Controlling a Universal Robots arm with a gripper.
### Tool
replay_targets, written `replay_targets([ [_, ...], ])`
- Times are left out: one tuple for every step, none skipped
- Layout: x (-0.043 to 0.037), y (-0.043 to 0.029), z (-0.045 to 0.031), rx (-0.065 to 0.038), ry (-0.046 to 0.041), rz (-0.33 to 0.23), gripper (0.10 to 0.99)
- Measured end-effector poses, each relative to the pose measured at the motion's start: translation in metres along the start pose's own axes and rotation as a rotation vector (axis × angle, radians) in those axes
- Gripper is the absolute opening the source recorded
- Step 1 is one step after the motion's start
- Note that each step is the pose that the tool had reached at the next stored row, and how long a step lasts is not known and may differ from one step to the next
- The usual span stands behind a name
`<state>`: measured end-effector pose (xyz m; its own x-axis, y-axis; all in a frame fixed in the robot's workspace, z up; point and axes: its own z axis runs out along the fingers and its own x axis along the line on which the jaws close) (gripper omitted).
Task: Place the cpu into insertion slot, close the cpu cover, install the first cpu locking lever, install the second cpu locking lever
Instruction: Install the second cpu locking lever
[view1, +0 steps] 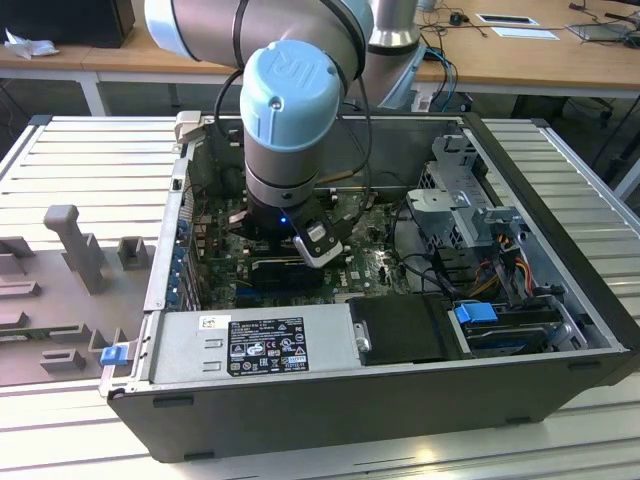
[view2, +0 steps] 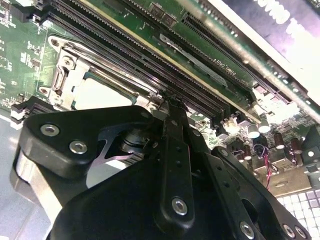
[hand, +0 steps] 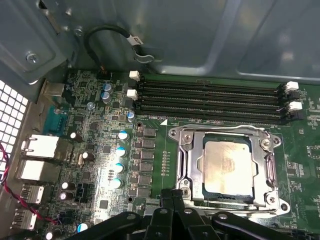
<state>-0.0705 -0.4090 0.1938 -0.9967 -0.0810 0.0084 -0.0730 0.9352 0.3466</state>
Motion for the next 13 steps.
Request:
replay_targets([
  [0.0000,0.0005,-0.0013,0.000,-0.0001,0.000,0.106],
  [0.0001,0.0016,-0.0043,0.000,0.0001,0.000,0.106],
  [0.0001,0.0024,-0.0065,0.000,0.0000,0.000,0.106],
  [0.0001,0.0036,-0.0097,0.000,0.0001,0.000,0.106],
  [0.0002,0.0041,-0.0111,0.000,0.0001,0.000,0.106],
  [0.0002,0.0054,-0.0145,0.000,0.0001,0.000,0.106],
  [0.0002,0.0067,-0.0179,0.000,0.0001,0.000,0.106],
  [0.0002,0.0072,-0.0193,0.000,0.0001,0.000,0.106],
  [0.0002,0.0077,-0.0207,0.000,0.0001,0.000,0.106],
  [0.0003,0.0085,-0.0229,0.000,0.0001,0.000,0.106],
  [0.0003,0.0089,-0.0240,0.000,0.0001,0.000,0.106],
  [0.0003,0.0093,-0.0250,0.000,0.0001,0.000,0.106],
  [0.0003,0.0093,-0.0250,0.000,0.0000,0.000,0.106],
])
